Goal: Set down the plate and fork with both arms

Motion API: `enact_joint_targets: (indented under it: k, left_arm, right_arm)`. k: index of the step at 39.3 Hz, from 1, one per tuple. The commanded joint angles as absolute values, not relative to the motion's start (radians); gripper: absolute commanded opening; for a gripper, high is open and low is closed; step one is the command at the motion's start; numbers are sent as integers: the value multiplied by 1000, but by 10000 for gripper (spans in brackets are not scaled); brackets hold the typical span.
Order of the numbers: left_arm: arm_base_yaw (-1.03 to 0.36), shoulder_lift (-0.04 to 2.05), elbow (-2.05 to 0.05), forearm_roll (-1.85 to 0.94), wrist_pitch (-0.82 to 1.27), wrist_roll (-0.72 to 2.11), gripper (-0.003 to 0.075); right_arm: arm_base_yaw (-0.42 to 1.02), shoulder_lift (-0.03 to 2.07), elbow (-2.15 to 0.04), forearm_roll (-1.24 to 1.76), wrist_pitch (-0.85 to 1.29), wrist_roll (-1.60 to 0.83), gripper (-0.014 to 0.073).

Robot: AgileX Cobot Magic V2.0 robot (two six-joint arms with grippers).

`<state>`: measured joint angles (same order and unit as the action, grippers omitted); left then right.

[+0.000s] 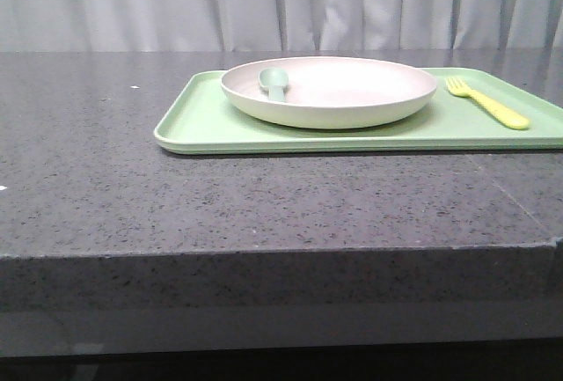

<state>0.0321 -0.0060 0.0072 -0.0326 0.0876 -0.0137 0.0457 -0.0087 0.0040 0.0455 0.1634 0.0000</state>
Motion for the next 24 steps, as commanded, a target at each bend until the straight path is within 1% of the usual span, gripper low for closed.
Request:
enact_joint_targets:
  k: [1, 5, 24]
  left_arm:
    - [28, -27, 9, -33, 6, -25, -18]
    - [28, -27, 9, -33, 6, -25, -18]
    - [28, -27, 9, -33, 6, -25, -18]
  right_arm:
    - [27, -29, 3, 37, 16, -5, -67]
    - [22, -28, 22, 37, -43, -5, -67]
    - [24, -28, 23, 37, -42, -5, -67]
